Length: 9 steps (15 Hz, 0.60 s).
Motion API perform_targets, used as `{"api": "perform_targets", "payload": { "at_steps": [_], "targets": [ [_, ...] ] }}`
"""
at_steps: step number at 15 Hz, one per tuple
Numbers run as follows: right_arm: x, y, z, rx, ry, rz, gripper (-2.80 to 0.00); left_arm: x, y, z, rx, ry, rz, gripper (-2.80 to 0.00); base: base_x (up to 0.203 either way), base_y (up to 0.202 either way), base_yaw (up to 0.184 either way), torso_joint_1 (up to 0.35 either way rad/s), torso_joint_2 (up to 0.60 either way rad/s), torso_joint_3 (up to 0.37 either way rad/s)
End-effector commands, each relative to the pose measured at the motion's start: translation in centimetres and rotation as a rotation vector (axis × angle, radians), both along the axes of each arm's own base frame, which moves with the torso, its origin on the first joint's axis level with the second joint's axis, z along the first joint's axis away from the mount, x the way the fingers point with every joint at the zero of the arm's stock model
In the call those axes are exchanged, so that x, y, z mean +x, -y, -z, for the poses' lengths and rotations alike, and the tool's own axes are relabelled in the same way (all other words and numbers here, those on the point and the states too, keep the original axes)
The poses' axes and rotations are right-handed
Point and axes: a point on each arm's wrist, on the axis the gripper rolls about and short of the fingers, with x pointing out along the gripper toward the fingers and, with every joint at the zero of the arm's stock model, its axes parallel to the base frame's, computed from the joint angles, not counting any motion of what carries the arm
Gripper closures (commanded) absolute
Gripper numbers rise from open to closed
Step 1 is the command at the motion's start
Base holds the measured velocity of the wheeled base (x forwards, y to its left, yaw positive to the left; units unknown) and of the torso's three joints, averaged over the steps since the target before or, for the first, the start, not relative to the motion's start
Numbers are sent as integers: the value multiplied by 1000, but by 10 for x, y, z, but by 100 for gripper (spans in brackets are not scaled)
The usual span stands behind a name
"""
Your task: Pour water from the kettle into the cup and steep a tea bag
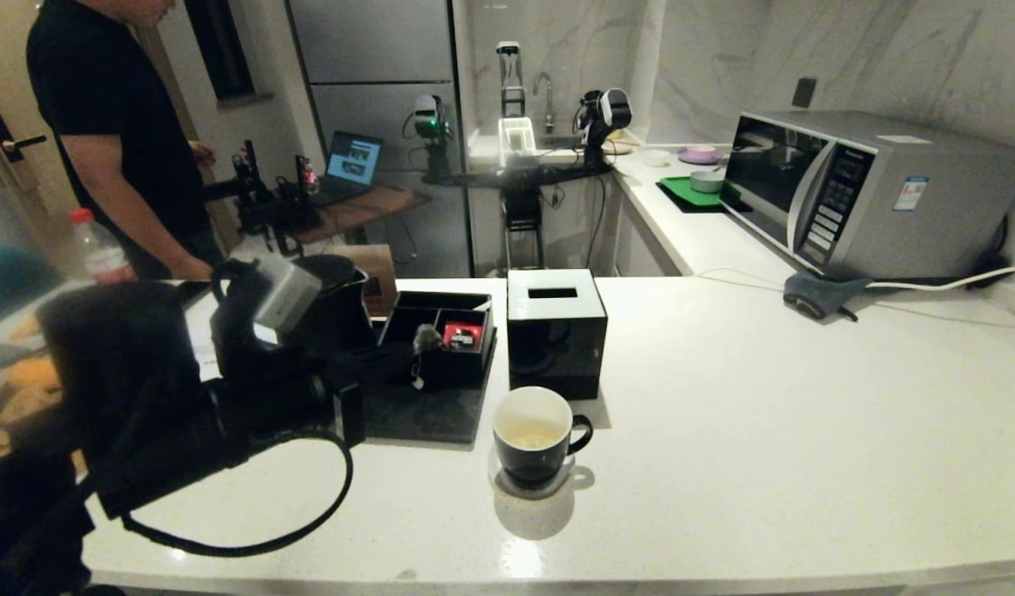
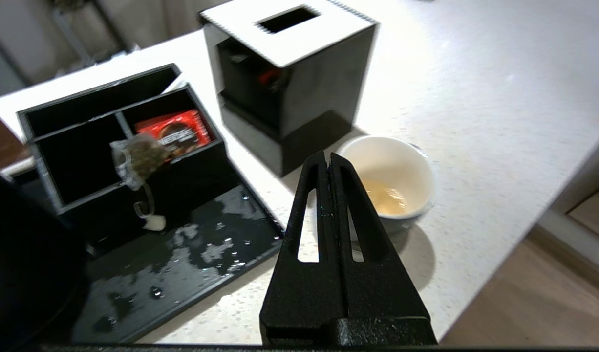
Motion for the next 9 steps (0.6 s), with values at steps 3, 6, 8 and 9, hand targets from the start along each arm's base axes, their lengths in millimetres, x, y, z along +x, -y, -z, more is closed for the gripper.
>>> {"api": "perform_targets", "payload": {
  "at_steps": [3,6,8,9],
  "targets": [
    [0,0,0,0,-1,0,0,28,9,-13,53,-62,-92,0,0,0,0,0,0,0],
    [0,0,0,0,-1,0,0,44,13,-12,107,-100,-213,0,0,0,0,0,0,0],
    [0,0,0,0,-1,0,0,54,16,-15,140,-145,-246,0,0,0,0,0,0,0],
    [0,0,0,0,-1,0,0,59,17,-17,157,-172,-249,0,0,0,0,0,0,0]
  ]
}}
